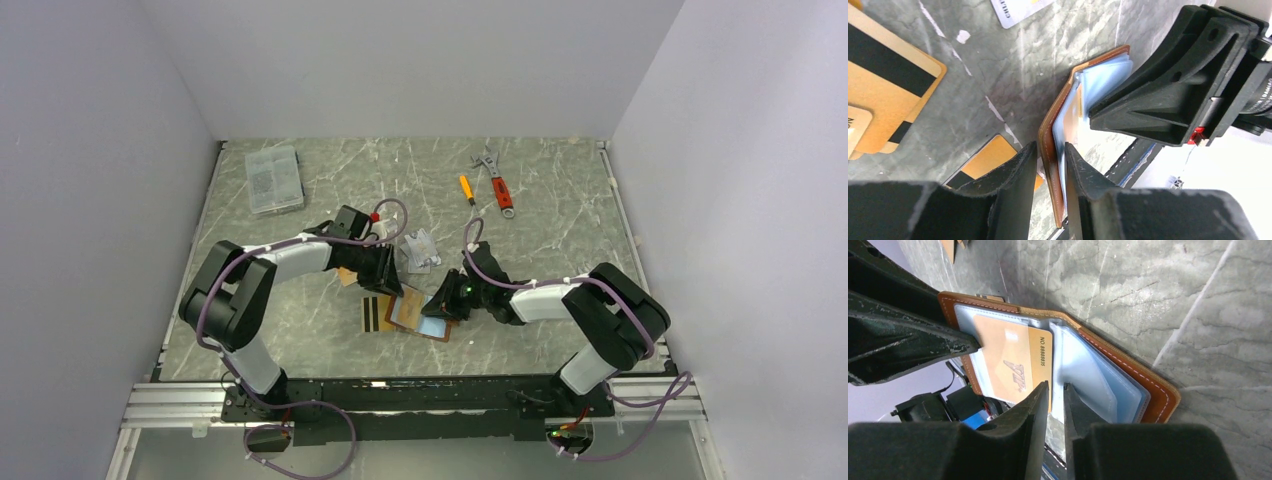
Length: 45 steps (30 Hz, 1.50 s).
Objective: Put the credit cards into the card holder
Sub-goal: Insert the credit card into the card holder.
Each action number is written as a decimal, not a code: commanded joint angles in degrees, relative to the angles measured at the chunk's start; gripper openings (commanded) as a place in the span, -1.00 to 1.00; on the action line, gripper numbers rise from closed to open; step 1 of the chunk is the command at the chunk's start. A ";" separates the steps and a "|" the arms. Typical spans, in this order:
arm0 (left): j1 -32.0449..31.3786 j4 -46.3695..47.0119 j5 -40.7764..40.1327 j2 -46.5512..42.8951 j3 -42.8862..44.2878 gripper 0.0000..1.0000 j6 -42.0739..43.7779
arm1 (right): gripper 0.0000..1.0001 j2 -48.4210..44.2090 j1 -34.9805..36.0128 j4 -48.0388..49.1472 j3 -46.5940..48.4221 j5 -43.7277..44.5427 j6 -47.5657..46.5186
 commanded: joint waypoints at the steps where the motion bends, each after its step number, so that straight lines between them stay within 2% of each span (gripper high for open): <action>1: 0.25 -1.37 -1.85 -0.94 1.14 -0.38 1.74 | -0.54 -0.82 -0.17 -0.35 1.10 0.67 -0.50; 7: -0.66 -1.34 -2.11 -0.21 1.10 -0.54 1.39 | -0.33 -1.15 0.83 -1.03 2.64 0.90 -1.36; 12: -0.62 -1.02 -1.68 -0.31 0.97 -0.60 0.75 | -0.27 0.87 1.51 -1.32 4.75 0.20 -2.06; 20: -0.77 -0.89 -1.60 -0.23 0.99 -0.48 -0.02 | -0.25 2.57 2.48 -3.97 7.96 -0.17 -3.09; 26: -0.76 -1.53 -2.48 -0.46 1.08 -0.47 0.44 | -0.17 -0.31 2.38 -6.89 5.92 1.49 -3.27; 35: -0.79 -1.60 -2.67 -0.55 1.23 -0.47 0.20 | -0.08 2.09 2.31 -4.28 5.41 0.04 -2.19; 45: -1.11 -0.75 -2.06 -0.20 1.03 -0.37 -0.41 | -0.07 5.09 4.59 -3.00 10.77 -0.04 -2.01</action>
